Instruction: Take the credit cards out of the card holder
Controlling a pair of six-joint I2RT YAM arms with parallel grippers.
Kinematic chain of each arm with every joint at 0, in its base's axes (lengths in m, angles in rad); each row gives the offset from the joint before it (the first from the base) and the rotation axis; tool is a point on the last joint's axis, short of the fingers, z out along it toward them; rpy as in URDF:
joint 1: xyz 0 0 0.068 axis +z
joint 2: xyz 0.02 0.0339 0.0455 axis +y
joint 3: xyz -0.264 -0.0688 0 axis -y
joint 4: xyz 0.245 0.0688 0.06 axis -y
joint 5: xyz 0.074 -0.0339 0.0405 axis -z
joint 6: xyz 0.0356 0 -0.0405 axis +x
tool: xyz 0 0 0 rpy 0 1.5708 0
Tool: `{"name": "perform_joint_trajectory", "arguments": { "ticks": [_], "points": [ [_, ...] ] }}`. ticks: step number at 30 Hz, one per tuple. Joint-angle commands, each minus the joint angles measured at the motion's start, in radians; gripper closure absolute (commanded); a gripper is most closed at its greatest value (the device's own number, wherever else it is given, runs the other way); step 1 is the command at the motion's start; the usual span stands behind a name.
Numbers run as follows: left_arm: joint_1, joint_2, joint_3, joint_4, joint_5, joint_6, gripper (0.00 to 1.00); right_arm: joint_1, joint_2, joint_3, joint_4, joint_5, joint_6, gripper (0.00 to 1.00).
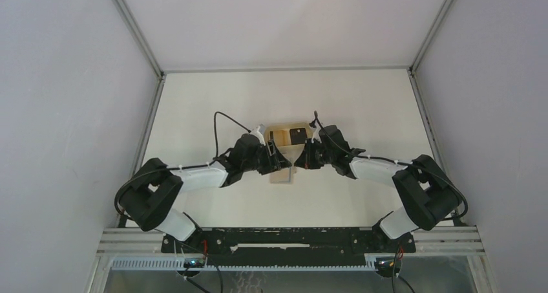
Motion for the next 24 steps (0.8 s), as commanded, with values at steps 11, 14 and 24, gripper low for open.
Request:
{"name": "perform_joint_trajectory", "arguments": {
  "ticks": [11, 14, 24],
  "points": [
    [0.0, 0.085, -0.093, 0.149, -0.117, -0.185, 0.42, 0.022, -0.044, 0.032, 0.021, 0.003, 0.017, 1.0],
    [-0.001, 0.091, -0.122, 0.19, -0.135, -0.22, 0.43, 0.042, -0.001, 0.058, 0.015, 0.01, 0.018, 1.0],
    [0.0, 0.142, -0.21, 0.401, -0.126, -0.35, 0.45, 0.072, 0.123, 0.127, 0.029, 0.0, 0.036, 1.0]
  ]
}}
